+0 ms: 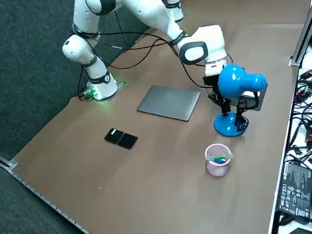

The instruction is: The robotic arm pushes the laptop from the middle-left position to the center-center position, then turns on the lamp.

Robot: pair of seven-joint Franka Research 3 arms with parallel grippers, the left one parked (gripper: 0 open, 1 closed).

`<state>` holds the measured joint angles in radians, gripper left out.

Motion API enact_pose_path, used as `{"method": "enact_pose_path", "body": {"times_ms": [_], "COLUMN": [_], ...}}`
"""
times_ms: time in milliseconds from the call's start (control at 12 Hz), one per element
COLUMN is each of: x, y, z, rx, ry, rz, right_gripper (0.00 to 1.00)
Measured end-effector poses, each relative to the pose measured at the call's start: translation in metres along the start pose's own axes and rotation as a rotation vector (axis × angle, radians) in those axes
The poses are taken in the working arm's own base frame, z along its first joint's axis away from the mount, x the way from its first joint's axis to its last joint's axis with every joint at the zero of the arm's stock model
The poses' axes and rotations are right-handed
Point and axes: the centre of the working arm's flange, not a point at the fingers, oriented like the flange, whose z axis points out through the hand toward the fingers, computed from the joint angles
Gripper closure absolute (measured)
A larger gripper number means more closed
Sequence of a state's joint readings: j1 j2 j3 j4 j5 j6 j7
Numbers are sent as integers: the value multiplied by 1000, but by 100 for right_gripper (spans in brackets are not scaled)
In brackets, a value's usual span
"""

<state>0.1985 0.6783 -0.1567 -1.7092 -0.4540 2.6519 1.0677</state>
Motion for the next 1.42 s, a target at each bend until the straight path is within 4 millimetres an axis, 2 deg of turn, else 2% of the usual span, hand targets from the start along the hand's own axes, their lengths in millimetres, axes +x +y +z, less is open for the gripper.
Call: {"method": "enact_pose_path", "body": {"times_ms": [417,1417], "x": [-1,1], "y": [-3,-5], "z": [7,7], "rx": [-2,17], "ry": [0,10], "rz": [-1,-1], "right_gripper": [99,99]}}
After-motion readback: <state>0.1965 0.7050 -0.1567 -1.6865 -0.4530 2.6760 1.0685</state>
